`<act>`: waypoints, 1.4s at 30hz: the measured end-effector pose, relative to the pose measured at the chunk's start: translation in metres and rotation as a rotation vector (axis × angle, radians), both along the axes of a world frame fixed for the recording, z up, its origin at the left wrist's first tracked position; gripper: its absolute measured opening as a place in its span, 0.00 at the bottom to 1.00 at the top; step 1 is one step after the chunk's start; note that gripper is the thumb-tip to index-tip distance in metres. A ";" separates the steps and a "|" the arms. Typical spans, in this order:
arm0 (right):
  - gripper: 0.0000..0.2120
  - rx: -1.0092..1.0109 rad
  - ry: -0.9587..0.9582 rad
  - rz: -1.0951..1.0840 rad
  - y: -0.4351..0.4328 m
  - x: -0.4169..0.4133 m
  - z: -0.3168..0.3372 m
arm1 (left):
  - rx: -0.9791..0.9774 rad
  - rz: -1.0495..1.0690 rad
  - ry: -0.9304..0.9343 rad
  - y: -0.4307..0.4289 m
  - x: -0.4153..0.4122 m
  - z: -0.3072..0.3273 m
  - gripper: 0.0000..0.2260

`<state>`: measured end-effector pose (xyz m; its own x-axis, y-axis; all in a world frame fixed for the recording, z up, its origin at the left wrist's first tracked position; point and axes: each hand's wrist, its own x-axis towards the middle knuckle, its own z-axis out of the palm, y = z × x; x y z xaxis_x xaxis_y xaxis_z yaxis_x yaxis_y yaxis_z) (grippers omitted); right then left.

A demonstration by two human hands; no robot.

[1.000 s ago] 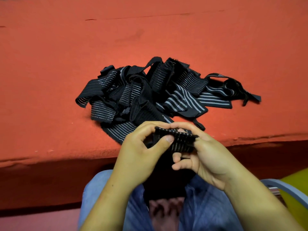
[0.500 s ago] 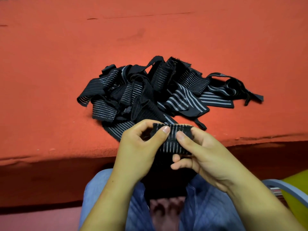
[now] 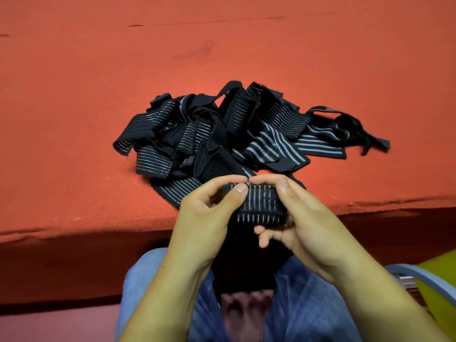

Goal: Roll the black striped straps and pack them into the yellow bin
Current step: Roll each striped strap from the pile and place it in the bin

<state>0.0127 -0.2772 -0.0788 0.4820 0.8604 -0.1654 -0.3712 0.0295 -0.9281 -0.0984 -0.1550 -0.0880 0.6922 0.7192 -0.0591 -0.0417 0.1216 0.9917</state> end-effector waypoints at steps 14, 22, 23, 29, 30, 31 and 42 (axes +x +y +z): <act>0.11 -0.013 -0.166 -0.064 0.000 0.004 -0.008 | 0.138 -0.011 0.003 0.001 0.001 0.006 0.08; 0.10 0.011 -0.069 -0.161 -0.003 0.013 -0.010 | -0.126 -0.189 0.044 -0.002 -0.004 -0.001 0.20; 0.10 0.005 -0.104 -0.159 -0.004 0.014 -0.011 | -0.136 -0.184 0.039 -0.003 -0.003 0.000 0.20; 0.11 -0.028 -0.337 -0.119 -0.016 0.018 -0.007 | -0.057 -0.147 0.015 -0.005 0.003 -0.003 0.15; 0.12 -0.027 -0.330 -0.106 -0.018 0.018 -0.005 | -0.039 -0.148 0.003 -0.005 0.004 -0.003 0.14; 0.12 -0.022 -0.314 -0.098 -0.019 0.018 -0.003 | -0.015 -0.150 -0.012 -0.004 0.004 -0.003 0.13; 0.14 -0.121 -0.412 -0.222 -0.030 0.036 0.047 | 0.113 -0.208 -0.153 -0.012 0.031 0.038 0.18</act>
